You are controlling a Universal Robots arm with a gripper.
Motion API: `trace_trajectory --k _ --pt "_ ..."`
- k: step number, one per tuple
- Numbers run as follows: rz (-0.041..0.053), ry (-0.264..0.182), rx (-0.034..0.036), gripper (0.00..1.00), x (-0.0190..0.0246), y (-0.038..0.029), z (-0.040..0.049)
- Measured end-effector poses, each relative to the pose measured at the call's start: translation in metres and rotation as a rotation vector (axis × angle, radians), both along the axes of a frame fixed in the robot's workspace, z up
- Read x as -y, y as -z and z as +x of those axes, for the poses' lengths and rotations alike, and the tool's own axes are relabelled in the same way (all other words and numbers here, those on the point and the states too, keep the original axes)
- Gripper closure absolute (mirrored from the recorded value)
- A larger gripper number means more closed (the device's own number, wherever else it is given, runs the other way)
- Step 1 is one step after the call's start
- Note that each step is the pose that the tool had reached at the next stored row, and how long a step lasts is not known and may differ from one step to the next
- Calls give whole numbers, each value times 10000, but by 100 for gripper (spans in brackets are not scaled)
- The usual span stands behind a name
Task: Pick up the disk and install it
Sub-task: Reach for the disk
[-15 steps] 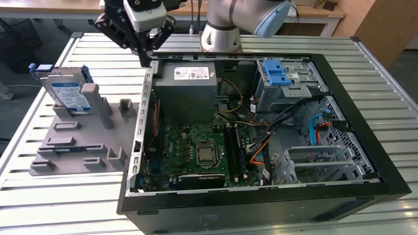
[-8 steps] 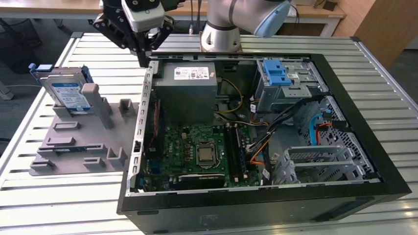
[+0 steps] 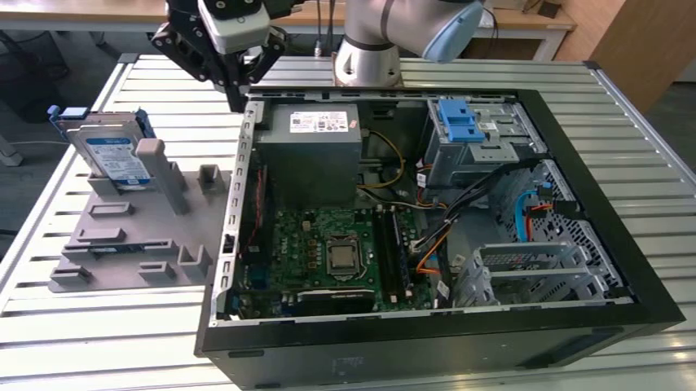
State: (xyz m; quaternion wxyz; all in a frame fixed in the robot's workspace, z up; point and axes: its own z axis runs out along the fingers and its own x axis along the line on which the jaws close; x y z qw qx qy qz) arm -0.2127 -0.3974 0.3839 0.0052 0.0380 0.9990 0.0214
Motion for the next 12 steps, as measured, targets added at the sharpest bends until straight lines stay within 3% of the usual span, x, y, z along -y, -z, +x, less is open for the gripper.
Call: trace_trajectory --k 12 --pt "0 0 0 89 0 2 -35"
